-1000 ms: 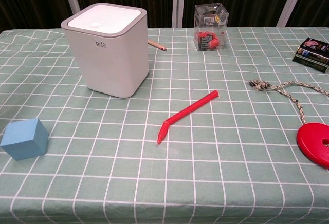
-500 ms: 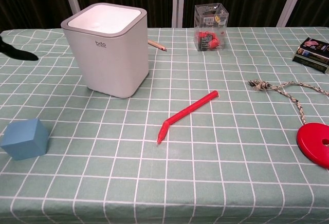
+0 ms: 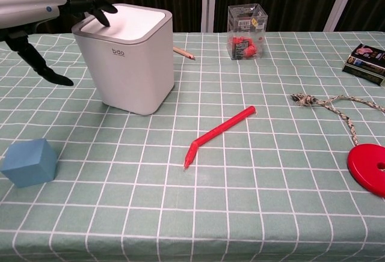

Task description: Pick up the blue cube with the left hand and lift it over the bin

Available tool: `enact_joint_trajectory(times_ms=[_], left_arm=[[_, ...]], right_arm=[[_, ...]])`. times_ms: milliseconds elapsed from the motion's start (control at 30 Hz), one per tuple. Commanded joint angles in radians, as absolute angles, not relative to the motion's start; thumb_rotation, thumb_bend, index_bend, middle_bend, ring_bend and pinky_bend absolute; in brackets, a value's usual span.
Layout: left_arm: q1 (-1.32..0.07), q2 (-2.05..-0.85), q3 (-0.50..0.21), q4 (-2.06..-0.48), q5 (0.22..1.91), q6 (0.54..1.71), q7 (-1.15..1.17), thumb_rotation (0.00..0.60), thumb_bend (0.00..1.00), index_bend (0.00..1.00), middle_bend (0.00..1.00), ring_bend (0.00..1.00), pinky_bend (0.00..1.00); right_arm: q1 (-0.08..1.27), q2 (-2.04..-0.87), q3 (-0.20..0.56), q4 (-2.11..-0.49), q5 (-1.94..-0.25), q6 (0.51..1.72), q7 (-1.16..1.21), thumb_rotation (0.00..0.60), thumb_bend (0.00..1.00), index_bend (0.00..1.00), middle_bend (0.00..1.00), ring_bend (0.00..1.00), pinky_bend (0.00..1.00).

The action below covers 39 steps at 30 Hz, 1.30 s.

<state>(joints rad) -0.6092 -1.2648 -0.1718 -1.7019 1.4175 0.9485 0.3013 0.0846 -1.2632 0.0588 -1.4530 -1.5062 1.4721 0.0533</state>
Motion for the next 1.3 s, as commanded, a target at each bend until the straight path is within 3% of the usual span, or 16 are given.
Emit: enact_joint_trajectory(times_ms=[33,167,300,400,600,733,867,1033,1300], left_arm=[[-0.611,-1.266,-0.163,-1.704,1.420,0.958,0.298,0.600,0.02,0.02,0.24,0.00,0.15],[-0.606,-1.255,-0.161,-1.716,1.430,0.992,0.295,0.600,0.02,0.02,0.25,0.00,0.15],[-0.571,-1.236,-0.179,-1.738,1.451,1.103,0.283,0.600,0.02,0.02,0.08,0.00,0.15],[-0.513,-1.193,-0.166,-1.783,1.449,1.185,0.268,0.600,0.02,0.02,0.05,0.00,0.15],[-0.353,-1.089,-0.017,-1.845,1.477,1.270,0.169,0.600,0.02,0.02,0.06,0.00,0.16],[-0.278,-1.106,0.074,-1.805,1.548,1.313,0.126,0.600,0.02,0.04,0.08,0.00,0.16],[-0.254,-1.160,0.119,-1.752,1.594,1.305,0.125,0.600,0.02,0.05,0.10,0.00,0.17],[-0.266,-1.232,0.123,-1.718,1.604,1.258,0.111,0.600,0.02,0.06,0.11,0.00,0.18],[-0.286,-1.327,0.104,-1.649,1.572,1.198,0.102,0.600,0.02,0.07,0.15,0.09,0.32]], right_arm=[[0.086,-1.263,0.060,-1.455,-1.506,1.472,0.051,0.600,0.29,0.00,0.00,0.00,0.00],[0.086,-1.263,0.059,-1.458,-1.508,1.472,0.048,0.600,0.29,0.00,0.00,0.00,0.00],[0.086,-1.263,0.059,-1.460,-1.508,1.471,0.048,0.600,0.29,0.00,0.00,0.00,0.00],[0.085,-1.259,0.060,-1.461,-1.509,1.477,0.051,0.600,0.29,0.00,0.00,0.00,0.00],[0.082,-1.245,0.067,-1.471,-1.512,1.492,0.056,0.600,0.29,0.00,0.00,0.00,0.00],[0.084,-1.240,0.070,-1.479,-1.516,1.494,0.054,0.600,0.29,0.00,0.00,0.00,0.00],[0.088,-1.240,0.067,-1.489,-1.524,1.492,0.044,0.600,0.29,0.00,0.00,0.00,0.00],[0.091,-1.237,0.067,-1.503,-1.528,1.492,0.032,0.600,0.29,0.00,0.00,0.00,0.00],[0.093,-1.237,0.064,-1.503,-1.522,1.482,0.032,0.600,0.29,0.00,0.00,0.00,0.00]])
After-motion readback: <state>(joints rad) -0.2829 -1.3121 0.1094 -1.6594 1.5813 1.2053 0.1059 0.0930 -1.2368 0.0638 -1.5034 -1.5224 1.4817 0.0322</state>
